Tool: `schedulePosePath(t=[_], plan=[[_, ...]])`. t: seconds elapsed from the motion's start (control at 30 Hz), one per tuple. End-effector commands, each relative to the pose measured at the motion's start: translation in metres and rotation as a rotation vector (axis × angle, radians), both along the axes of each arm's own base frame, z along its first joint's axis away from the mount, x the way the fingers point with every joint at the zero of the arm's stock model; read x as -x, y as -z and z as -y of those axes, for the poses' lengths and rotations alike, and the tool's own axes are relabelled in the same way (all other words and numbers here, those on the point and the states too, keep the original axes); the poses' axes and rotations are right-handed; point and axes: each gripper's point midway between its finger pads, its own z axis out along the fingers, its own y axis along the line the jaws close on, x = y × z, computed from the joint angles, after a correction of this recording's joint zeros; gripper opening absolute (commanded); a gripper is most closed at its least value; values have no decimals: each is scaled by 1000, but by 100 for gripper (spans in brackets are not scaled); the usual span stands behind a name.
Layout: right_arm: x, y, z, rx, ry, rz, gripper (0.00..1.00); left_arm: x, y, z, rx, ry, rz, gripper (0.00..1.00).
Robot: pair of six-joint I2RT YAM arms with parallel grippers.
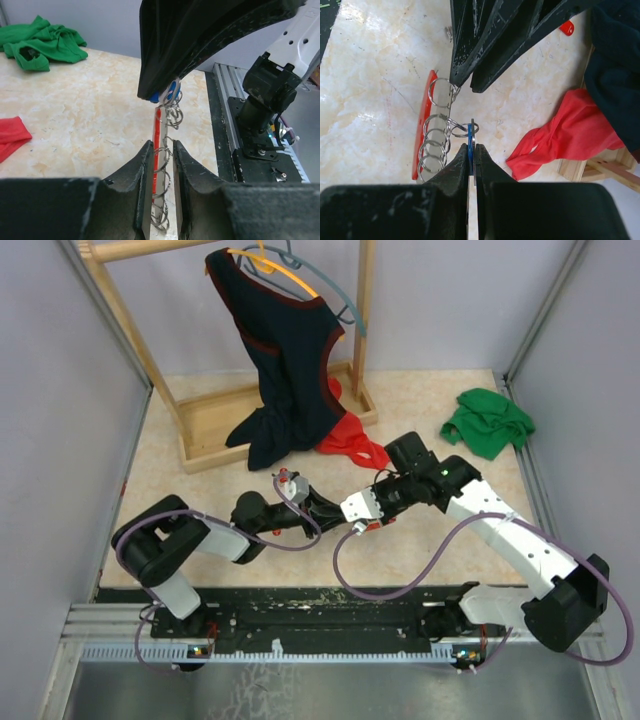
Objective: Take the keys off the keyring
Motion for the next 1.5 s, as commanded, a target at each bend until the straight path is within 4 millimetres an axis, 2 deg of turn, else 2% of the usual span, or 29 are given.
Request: schedulePosePath(t=[0.0, 0.2, 0.53, 0.77, 0.9, 1.03, 1.47], plan=[[5, -15, -10, -77, -20, 21, 0, 8, -22, -7, 41, 0, 92, 27], [7, -15, -10, -87, -21, 16, 0, 7, -26, -9, 16, -42, 120, 29], [8, -15, -10, -97, -8, 7, 0, 8, -23, 8, -42, -91, 158, 30], [8, -16, -11, -104, -2, 4, 0, 9, -25, 5, -44, -106, 176, 36], [9, -17, -11, -108, -2, -1, 0, 8, -29, 5, -44, -107, 168, 36], [11, -21, -12, -120, -6, 0, 0, 3, -28, -4, -48, -138, 181, 40], [10, -26, -14, -138, 13, -7, 0, 15, -39, -3, -28, -32, 113, 40]])
